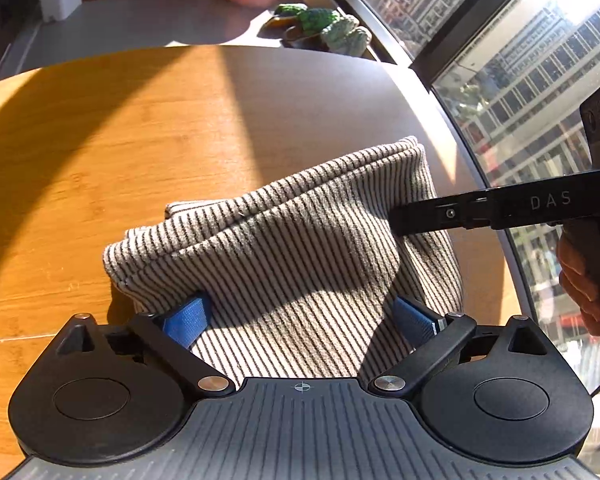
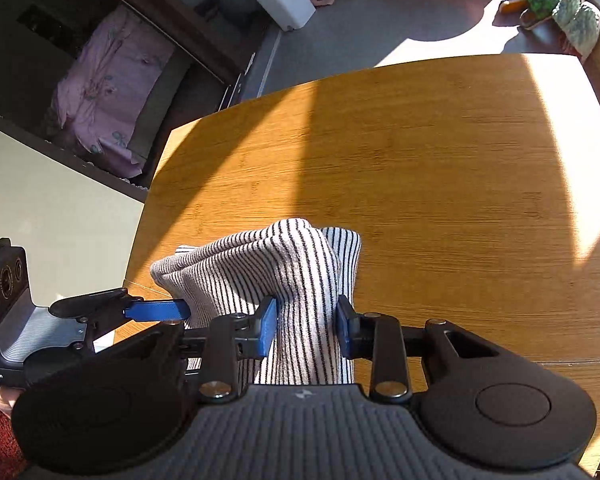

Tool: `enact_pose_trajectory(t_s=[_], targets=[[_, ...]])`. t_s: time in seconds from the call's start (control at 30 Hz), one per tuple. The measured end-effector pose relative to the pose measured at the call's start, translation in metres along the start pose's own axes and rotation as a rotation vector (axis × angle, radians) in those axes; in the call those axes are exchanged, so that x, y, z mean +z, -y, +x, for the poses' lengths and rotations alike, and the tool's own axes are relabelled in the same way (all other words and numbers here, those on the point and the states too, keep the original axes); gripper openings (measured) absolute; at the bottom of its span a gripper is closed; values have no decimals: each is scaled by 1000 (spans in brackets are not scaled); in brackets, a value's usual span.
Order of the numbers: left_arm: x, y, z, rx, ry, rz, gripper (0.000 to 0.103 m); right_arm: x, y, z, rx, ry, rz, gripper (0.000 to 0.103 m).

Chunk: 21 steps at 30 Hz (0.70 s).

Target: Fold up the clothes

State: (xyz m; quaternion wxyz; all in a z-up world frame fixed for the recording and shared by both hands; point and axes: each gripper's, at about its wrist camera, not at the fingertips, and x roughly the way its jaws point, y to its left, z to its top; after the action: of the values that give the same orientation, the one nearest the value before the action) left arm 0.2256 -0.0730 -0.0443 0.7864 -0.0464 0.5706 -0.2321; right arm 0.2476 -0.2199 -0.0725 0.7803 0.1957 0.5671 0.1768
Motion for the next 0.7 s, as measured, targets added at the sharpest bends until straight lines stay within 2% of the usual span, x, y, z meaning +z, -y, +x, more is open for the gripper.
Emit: enact_pose_trajectory(t_s=[0.13,0.2,0.27,0.37,0.5,0.53,0.63,0.67,0.7], targets=[[2,-2,1,-9,9,17,101,3,7,20,-33,-29,27,35],[1,-4,-6,-18,15,36,100,3,5,22,-59,-18,-14,46],[1,-7,-17,-41,25,42,99,3,3,23,-69,-13,-33,48],[0,-12,-47,-72,84,52,98,3,3,25,-69,-11,-41,48],[16,0,-70,1,160,182,98,2,-1,25,-83,0,-75,51],[22,10,-71,43,165,236,98,1,-1,25,-87,4,-83,52],[39,18,-39,103,103,333,98,1,2,23,-83,6,-68,54],[42,19,-23,116,64,359,94,0,3,23,-81,7,-61,56],[44,20,-8,129,25,385,83,0,4,22,-77,8,-47,56]])
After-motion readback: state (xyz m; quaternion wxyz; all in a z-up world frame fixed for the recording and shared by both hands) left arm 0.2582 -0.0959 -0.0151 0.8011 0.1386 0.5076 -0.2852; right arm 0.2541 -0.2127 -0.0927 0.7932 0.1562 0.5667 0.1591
